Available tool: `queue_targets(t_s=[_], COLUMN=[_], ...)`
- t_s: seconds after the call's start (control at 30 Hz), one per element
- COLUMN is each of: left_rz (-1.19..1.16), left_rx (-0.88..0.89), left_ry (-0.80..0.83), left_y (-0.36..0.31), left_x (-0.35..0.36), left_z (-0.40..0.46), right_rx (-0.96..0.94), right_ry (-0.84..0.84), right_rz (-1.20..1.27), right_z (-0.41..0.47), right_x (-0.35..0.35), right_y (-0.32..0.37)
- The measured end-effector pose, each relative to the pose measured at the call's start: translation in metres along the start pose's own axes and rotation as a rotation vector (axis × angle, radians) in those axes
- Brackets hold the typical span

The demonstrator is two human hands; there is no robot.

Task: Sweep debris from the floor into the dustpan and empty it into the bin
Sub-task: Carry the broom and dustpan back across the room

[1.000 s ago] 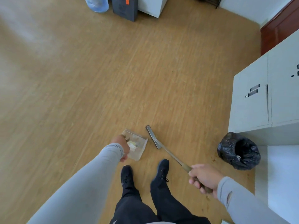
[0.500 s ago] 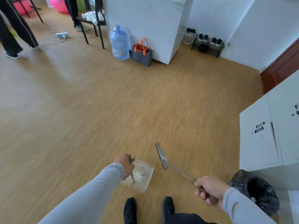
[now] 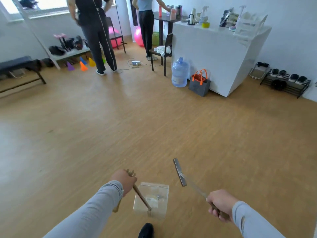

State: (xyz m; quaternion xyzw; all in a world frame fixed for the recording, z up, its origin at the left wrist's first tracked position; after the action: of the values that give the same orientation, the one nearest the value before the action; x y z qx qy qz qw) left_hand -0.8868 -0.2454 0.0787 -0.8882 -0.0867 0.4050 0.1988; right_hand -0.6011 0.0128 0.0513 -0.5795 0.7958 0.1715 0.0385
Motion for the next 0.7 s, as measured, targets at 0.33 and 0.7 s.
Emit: queue_targets(t_s=[0.33,0.7], left_rz=[-0.14,-0.247], left_rx=[-0.13,-0.19], left_ry=[-0.233,-0.333], left_y=[0.058,0.118], left_x=[-0.023,-0.069], left_z=[-0.057,-0.051], right_rx=[-0.169,-0.458], right_ry=[0.115,0.152], right_rz=[-0.159,-0.501], right_z=[0.009,-0.021], right_x=[0.022,0.06], right_y=[0.044,0.088])
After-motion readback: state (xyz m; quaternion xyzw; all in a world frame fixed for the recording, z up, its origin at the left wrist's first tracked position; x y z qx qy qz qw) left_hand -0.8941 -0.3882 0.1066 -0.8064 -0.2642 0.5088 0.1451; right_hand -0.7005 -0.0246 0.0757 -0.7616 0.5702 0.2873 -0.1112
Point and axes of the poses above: each hand's wrist, its own z-axis towards the middle knuckle, its own x-axis out of the palm, y = z × x, the point moved 5 cm from there along z, towards the middle knuckle, and after that the axes turned 5 degrees about x, right-handed, at the moved point
